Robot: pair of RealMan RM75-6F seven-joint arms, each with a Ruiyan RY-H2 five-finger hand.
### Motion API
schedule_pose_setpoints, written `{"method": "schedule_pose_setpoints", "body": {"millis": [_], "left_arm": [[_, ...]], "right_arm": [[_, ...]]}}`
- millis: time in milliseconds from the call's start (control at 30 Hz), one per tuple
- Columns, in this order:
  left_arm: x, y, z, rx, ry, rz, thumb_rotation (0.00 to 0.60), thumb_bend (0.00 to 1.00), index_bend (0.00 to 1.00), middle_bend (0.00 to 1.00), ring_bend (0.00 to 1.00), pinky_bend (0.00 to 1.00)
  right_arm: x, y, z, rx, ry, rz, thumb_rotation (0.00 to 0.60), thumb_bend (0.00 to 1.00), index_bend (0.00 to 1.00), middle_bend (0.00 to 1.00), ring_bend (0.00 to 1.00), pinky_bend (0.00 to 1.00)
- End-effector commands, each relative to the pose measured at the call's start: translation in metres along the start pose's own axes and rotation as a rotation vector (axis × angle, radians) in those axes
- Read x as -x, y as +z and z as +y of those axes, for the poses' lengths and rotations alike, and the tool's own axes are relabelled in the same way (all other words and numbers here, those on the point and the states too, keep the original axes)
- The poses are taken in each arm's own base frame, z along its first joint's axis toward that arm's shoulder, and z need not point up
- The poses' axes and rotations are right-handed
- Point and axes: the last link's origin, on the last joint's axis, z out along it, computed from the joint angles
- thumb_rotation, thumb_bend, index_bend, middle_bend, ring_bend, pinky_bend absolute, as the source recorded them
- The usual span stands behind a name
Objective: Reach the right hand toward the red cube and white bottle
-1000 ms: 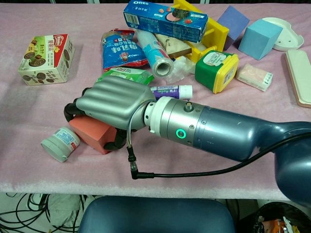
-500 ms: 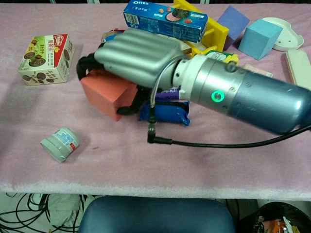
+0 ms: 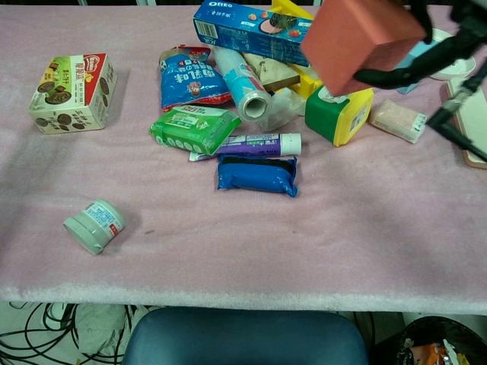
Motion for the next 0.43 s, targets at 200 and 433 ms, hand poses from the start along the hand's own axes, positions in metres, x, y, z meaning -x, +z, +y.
{"method": "schedule_pose_setpoints", "body": {"millis": [200,433], "left_arm": [[0.001,-0.001,0.001,0.005,0.012,0.015,0.6,0.0,0.0,0.0,0.0,0.0],[0.0,-0.003,0.002,0.017,0.012,0.019,0.6,0.0,0.0,0.0,0.0,0.0]], "right_arm": [[-0.029,-0.09,0.031,0.182,0.207,0.095,0.6,0.51,0.68,0.65,0.64,0.71],[-0.025,-0.111,0.051,0.199,0.19,0.102,0.6,0.51,0.68,0.65,0.64,0.71]]}}
